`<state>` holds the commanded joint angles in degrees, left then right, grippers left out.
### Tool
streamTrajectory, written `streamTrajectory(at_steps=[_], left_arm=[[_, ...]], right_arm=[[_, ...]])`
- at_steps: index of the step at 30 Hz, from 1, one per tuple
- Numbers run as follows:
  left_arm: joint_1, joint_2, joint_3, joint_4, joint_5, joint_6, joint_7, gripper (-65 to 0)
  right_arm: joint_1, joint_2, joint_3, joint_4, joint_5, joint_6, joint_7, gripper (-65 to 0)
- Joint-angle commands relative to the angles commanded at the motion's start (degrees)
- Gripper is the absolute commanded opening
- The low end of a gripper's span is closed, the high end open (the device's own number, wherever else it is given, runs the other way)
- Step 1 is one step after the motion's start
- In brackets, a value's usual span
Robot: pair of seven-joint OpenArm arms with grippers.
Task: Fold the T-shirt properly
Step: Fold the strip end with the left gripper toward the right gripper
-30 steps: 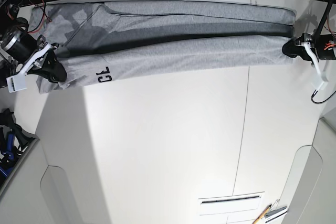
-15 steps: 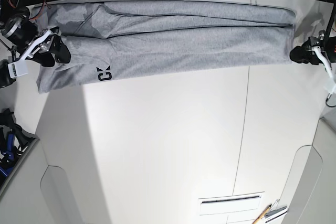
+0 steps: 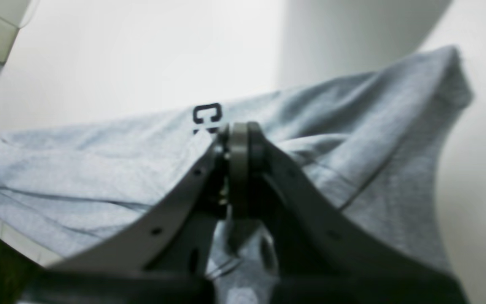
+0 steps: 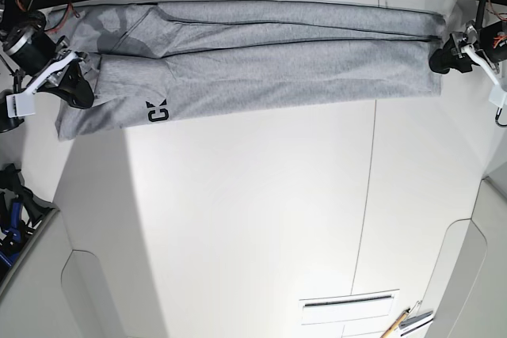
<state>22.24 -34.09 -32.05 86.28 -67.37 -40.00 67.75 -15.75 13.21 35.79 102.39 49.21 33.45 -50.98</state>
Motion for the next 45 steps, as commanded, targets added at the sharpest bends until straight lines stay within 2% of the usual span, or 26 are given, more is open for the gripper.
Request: streamTrajectory(at_steps=[4, 7, 10, 15, 19, 20, 23, 24, 25, 31, 36, 38, 42, 45], left_arm=[[0.0, 1.7, 0.0, 0.0, 5.7, 0.0, -3.9, -21.4], [0.8, 1.9, 0.4, -0.1, 5.9, 0.0, -3.6, -21.4], [1.8, 1.9, 0.8, -0.1, 3.9, 0.0, -3.0, -21.4], [2.7, 1.9, 4.2, -0.1, -1.7, 0.0, 1.5, -21.4], [2.7, 1.9, 7.3, -0.1, -2.3, 0.0, -0.7, -22.3], [2.7, 1.9, 7.4, -0.1, -2.3, 0.0, -0.7, -26.9], [2.5, 1.8, 7.3, -0.1, -2.2, 0.0, -1.7, -57.2], [2.5, 1.8, 7.3, -0.1, -2.3, 0.0, -3.0, -63.9], [2.4, 1.8, 7.3, -0.1, -2.2, 0.0, -4.5, -65.0], [-1.2, 1.5, 4.4, 2.6, 3.0, 0.0, -4.9, -65.0], [-1.3, 1.5, -0.7, 11.8, 10.2, 0.0, -4.8, -65.0], [-1.2, 1.5, -1.0, 16.1, 10.6, 0.0, -4.8, -65.0], [-1.0, 1.6, 1.8, 24.8, 8.7, 0.0, -4.5, -65.0], [-1.1, 1.6, 8.2, 32.5, 8.0, 0.0, -3.2, -65.0]], right_arm=[[0.0, 0.1, -1.8, -3.2, -2.8, 0.0, 1.9, -65.0], [0.0, 0.1, -2.0, -6.8, -2.7, -0.02, 2.1, -65.0], [0.2, 0.1, -2.0, -9.5, -2.1, -0.02, 2.8, -65.0], [0.2, 0.1, -2.0, -9.8, 0.4, -0.02, 2.8, -65.0], [0.2, 0.1, -2.0, -9.8, 2.3, 0.0, 2.5, -65.0], [0.2, 0.1, -2.0, -9.8, 2.3, 0.0, 2.4, -65.0], [0.2, 0.1, -2.0, -9.8, 2.5, -0.02, 1.9, -65.0], [0.2, 0.1, -2.0, -9.8, 2.9, 0.0, 1.9, -65.0], [0.2, 0.1, -2.0, -9.8, 3.5, -0.02, 1.8, -65.0], [0.2, 0.1, -1.9, -9.3, 5.3, 0.0, 1.0, -65.0], [0.2, 0.1, -1.9, -8.3, 5.2, 0.02, 0.8, -65.0], [0.2, 0.1, -1.9, -7.9, 5.2, 0.04, 0.8, -65.0], [0.2, 0.1, -1.9, -7.7, 4.7, 0.04, 0.8, -65.0], [0.2, 0.1, -1.9, -7.7, 3.9, 0.02, 0.9, -65.0]])
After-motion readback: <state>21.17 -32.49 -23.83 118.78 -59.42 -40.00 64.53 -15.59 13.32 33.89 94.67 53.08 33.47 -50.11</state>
